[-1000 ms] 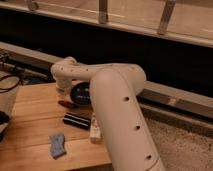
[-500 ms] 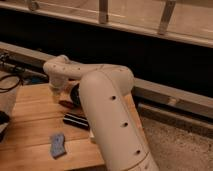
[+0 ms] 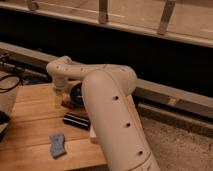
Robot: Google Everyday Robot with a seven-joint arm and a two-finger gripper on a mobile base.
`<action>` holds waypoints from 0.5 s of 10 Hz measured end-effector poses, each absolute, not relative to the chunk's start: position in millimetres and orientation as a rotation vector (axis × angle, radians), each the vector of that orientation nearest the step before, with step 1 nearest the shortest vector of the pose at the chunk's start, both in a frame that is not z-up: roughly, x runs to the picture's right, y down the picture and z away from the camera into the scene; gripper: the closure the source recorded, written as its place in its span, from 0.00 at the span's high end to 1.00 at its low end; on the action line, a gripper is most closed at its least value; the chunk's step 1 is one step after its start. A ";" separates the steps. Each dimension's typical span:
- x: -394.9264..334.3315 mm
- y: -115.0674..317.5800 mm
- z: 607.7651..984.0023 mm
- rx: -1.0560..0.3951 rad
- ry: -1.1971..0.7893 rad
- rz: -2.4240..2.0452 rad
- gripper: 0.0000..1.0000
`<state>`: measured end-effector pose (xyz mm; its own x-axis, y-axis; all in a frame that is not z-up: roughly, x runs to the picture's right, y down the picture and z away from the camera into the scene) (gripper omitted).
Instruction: Place the pepper in the ceramic bowl
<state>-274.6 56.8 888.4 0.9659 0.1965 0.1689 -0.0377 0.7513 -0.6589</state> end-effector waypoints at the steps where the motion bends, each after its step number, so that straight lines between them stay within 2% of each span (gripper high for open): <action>1: -269.8 60.7 893.7 -0.725 -0.228 0.142 0.80; 5: -252.5 78.0 908.0 -0.788 -0.195 0.178 0.80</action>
